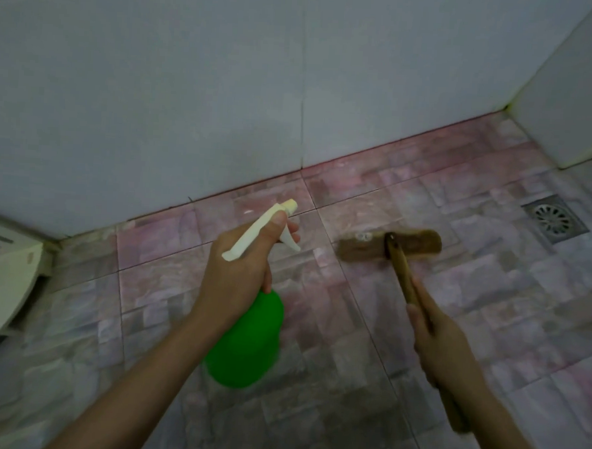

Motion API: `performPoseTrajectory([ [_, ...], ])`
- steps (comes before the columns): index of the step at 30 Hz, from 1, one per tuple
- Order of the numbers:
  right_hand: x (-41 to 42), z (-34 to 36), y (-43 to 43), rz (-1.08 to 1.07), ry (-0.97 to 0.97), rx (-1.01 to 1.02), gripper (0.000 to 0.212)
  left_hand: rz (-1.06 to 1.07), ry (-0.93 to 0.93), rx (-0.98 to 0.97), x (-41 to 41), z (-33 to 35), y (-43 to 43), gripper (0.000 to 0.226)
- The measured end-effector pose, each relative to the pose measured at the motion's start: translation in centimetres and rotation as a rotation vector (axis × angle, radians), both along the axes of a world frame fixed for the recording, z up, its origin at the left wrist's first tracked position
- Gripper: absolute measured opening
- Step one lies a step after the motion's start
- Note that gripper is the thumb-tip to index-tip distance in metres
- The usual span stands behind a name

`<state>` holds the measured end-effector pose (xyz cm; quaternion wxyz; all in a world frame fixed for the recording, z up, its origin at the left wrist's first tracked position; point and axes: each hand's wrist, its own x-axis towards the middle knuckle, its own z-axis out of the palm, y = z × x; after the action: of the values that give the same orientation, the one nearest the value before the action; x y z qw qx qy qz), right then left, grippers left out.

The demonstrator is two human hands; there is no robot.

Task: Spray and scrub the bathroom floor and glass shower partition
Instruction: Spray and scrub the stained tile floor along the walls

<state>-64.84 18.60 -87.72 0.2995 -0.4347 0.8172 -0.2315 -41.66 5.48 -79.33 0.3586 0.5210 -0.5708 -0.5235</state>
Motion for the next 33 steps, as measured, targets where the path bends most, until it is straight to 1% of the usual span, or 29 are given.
performPoseTrajectory([
  [3,-3.8,-2.0,-8.2,-0.015,-0.003,-0.047,0.047,-0.034,-0.008,-0.023,-1.7,0.1,0.0,0.033],
  [5,-6.6,-2.1,-12.8,-0.022,-0.001,-0.059,0.049,-0.046,-0.008,-0.036,-3.0,0.1,0.0,0.029],
  [7,-7.3,-1.5,-11.4,-0.007,-0.016,-0.014,0.048,-0.056,-0.023,-0.022,-4.2,0.1,-0.4,0.034],
  [10,-4.3,-0.4,-2.7,-0.104,-0.087,-0.011,0.045,-0.084,0.017,-0.011,-6.0,0.2,-1.2,0.035],
  [11,-3.2,0.1,-0.9,-0.130,-0.107,-0.014,0.045,-0.097,0.027,-0.014,-6.7,0.2,-1.5,0.036],
  [12,-3.3,-0.4,-1.0,-0.130,-0.087,-0.051,0.047,-0.103,0.016,-0.020,-7.3,0.3,-1.8,0.037],
  [13,-4.3,-1.2,-2.6,-0.119,-0.060,-0.084,0.047,-0.106,-0.011,-0.026,-8.0,0.3,-2.1,0.037],
  [15,-7.5,-2.6,-8.5,-0.142,-0.057,-0.124,0.047,-0.120,-0.038,-0.034,-9.3,0.5,-2.5,0.030],
  [17,-11.4,-2.6,-14.6,-0.197,-0.066,-0.187,0.047,-0.126,-0.037,-0.041,-10.7,0.9,-3.2,0.025],
  [18,-12.9,-2.8,-16.4,-0.234,-0.074,-0.185,0.047,-0.132,-0.041,-0.046,-11.3,1.0,-3.6,0.025],
  [19,-13.4,-2.9,-16.7,-0.267,-0.077,-0.165,0.048,-0.142,-0.040,-0.050,-11.9,1.0,-4.1,0.026],
  [21,-12.0,-3.1,-13.6,-0.266,-0.059,-0.139,0.048,-0.155,-0.024,-0.044,-13.1,0.8,-5.2,0.034],
  [23,-9.1,-2.9,-9.4,-0.261,-0.095,-0.198,0.048,-0.164,-0.010,-0.039,-14.4,0.5,-6.3,0.045],
  [24,-8.5,-2.9,-8.7,-0.266,-0.105,-0.213,0.048,-0.172,-0.003,-0.039,-15.0,0.4,-6.8,0.050],
  [26,-11.5,-4.0,-11.9,-0.304,-0.051,-0.187,0.048,-0.184,0.001,-0.043,-16.2,0.0,-7.7,0.053],
  [28,-17.0,-4.1,-17.0,-0.401,-0.045,-0.193,0.049,-0.198,0.012,-0.045,-17.3,-0.4,-8.5,0.050],
  [30,-22.1,-3.4,-19.9,-0.433,-0.028,-0.224,0.048,-0.222,0.014,-0.044,-18.2,-0.5,-9.3,0.048],
  [31,-22.9,-3.3,-19.6,-0.431,-0.015,-0.201,0.048,-0.236,0.003,-0.039,-18.5,-0.6,-9.6,0.047],
  [33,-21.7,-3.2,-15.6,-0.422,-0.009,-0.147,0.047,-0.271,0.012,-0.021,-19.2,-0.7,-9.9,0.038],
])
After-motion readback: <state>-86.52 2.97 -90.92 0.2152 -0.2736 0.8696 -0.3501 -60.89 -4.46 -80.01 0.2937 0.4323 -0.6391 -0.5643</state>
